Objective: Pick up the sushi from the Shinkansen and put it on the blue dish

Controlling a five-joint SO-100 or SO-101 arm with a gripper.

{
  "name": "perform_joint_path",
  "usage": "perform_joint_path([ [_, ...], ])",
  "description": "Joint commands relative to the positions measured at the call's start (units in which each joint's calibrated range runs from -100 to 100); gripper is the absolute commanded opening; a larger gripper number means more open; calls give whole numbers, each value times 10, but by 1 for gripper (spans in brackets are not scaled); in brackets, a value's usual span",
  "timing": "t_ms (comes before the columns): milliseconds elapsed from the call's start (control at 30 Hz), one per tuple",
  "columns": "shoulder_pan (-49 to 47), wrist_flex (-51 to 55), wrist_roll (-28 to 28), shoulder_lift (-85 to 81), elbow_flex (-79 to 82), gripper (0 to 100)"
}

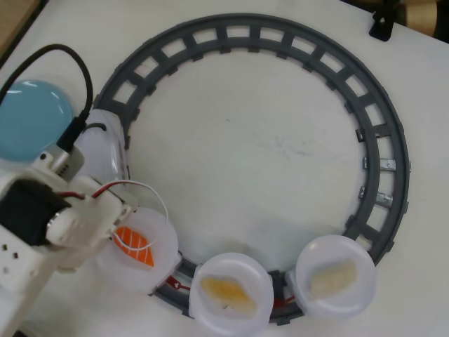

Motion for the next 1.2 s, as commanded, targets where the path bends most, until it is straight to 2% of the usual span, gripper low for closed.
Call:
perform_joint_path([
  [0,7,8,3,-1,0,20],
  [333,-4,-5,14,-1,43,20],
  [600,-83,-44,10,0,53,20],
  [767,-87,-60,10,6,51,28],
  [1167,-151,-94,2,75,51,31],
])
